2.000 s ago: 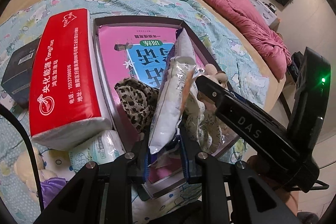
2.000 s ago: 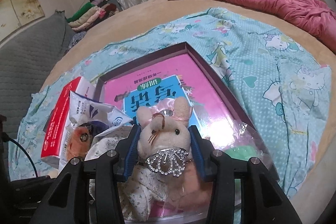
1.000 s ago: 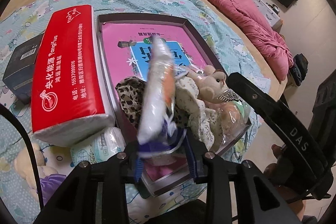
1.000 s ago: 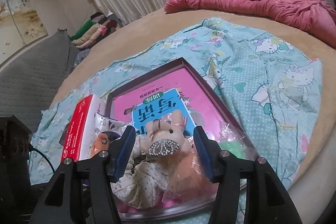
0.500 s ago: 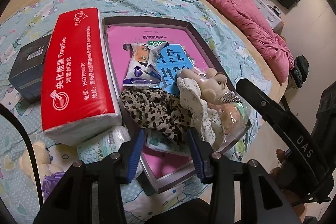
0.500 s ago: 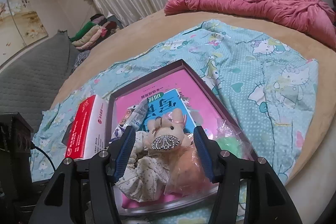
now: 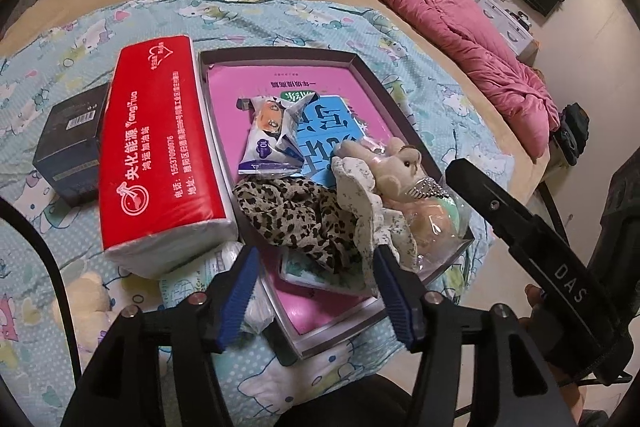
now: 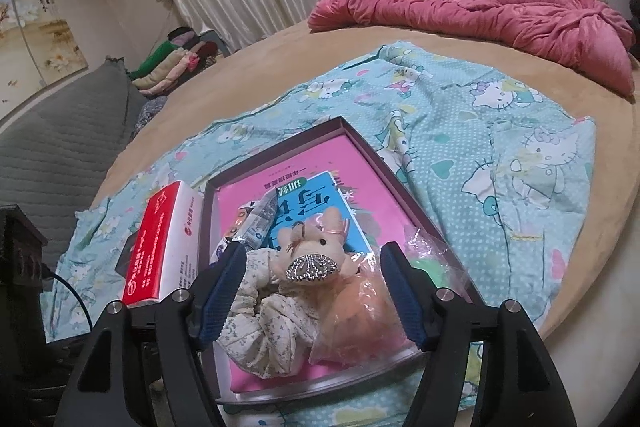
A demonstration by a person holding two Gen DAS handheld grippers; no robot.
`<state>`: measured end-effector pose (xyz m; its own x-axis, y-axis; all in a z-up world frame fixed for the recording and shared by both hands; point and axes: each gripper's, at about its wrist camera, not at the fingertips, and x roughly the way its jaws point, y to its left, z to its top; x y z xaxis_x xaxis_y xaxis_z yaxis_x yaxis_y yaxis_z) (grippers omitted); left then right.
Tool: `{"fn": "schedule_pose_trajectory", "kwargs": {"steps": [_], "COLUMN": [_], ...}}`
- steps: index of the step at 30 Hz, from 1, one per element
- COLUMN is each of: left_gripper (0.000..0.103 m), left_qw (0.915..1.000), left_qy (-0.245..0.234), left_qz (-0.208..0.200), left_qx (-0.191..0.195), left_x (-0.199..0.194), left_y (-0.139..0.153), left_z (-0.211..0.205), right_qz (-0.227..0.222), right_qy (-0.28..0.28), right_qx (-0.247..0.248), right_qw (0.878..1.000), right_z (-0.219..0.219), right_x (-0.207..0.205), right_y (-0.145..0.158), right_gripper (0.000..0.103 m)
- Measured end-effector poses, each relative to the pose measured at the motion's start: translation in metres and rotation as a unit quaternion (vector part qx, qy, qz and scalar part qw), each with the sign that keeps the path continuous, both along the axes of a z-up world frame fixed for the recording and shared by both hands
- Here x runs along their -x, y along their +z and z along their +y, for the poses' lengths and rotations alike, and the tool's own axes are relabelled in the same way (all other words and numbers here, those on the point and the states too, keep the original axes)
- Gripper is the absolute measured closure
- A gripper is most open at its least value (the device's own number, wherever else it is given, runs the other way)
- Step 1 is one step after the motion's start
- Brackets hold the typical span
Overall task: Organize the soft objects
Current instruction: 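Withdraw both open tools from the tray toward the teddy bear and tissue pack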
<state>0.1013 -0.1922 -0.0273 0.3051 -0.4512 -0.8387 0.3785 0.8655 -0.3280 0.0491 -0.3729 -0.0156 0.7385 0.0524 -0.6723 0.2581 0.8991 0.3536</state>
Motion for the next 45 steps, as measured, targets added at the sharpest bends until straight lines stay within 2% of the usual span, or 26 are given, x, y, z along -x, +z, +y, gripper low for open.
{"fn": "schedule_pose_trajectory", "kwargs": {"steps": [4, 8, 22, 24, 34, 45], "left_gripper": [0.039, 0.031, 0.022, 0.017, 0.016, 0.015], "left_qw": [1.0, 0.9999, 0.9994, 0.9992, 0.9983, 0.9972], "left_qy": [-0.001, 0.001, 0.008, 0.007, 0.011, 0.03], "left_qz": [-0.006, -0.012, -0.032, -0.034, -0.048, -0.062], "left_qx": [-0.003, -0.009, -0.015, -0.018, -0.032, -0.029], "left_x": [0.002, 0.006, 0.018, 0.02, 0.032, 0.04], "left_y": [0.003, 0.007, 0.022, 0.024, 0.037, 0.055], "left_z": [0.0, 0.002, 0.013, 0.015, 0.028, 0.052], "right_qz": [0.002, 0.003, 0.009, 0.009, 0.002, -0.006], "right_qy": [-0.001, -0.003, -0.009, -0.01, -0.004, 0.011], "right_qx": [0.006, 0.007, 0.028, 0.03, 0.047, 0.062], "right_qw": [1.0, 1.0, 1.0, 0.999, 0.999, 0.998], "right_z": [0.002, 0.002, 0.006, 0.007, 0.017, 0.032], "right_x": [0.005, 0.009, 0.021, 0.023, 0.031, 0.038], "right_y": [0.002, 0.003, 0.012, 0.014, 0.029, 0.046], "right_gripper": [0.03, 0.03, 0.025, 0.025, 0.024, 0.024]}}
